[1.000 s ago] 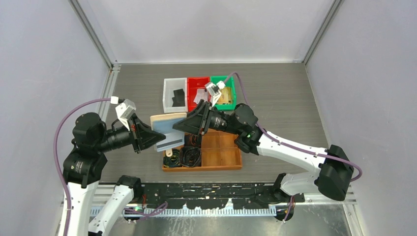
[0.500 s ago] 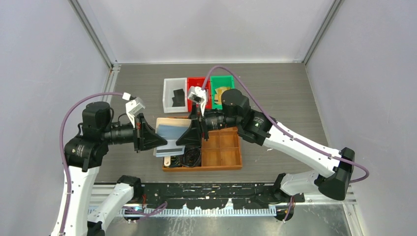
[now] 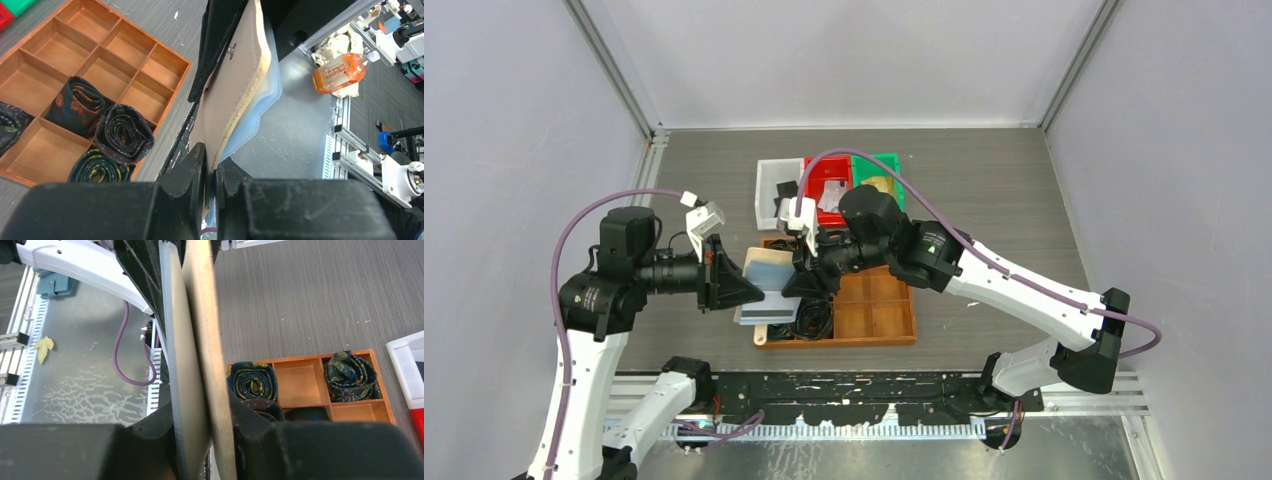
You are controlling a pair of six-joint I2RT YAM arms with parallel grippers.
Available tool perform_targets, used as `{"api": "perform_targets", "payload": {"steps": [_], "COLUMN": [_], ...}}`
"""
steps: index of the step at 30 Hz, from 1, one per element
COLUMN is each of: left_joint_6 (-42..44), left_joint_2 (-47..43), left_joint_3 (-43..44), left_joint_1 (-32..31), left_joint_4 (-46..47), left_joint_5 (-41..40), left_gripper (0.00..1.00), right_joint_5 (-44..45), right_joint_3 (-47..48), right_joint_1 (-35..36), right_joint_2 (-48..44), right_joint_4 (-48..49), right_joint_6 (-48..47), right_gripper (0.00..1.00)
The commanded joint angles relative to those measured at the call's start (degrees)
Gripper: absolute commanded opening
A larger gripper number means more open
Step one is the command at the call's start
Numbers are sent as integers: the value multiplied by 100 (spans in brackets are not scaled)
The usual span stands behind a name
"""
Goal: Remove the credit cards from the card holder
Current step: Remove the credit card from the card holder.
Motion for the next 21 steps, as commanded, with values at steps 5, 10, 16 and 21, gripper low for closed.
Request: {"api": "perform_targets", "payload": {"steps": [5, 10, 16, 21], "left_joint_6": [292, 339, 346, 16], "left_joint_2": [-13, -25, -132, -349], "left_joint_3": [197, 227, 233, 100], "left_joint_1": [-9, -2, -3, -10], "left_joint_4": [-72, -96, -70, 256], "left_joint_5": [278, 291, 365, 496], "left_gripper": [13, 13, 45, 79], "right_joint_5": [-102, -319, -46, 106], "right_joint_3": [263, 237, 265, -249], "right_joint_1": [38, 37, 27, -145], "right_joint_2": [-126, -99, -29, -446], "right_joint_4": [485, 667, 954, 2318], "right_joint_6": [6, 167, 475, 1392], "right_gripper": [40, 44, 1, 1]}}
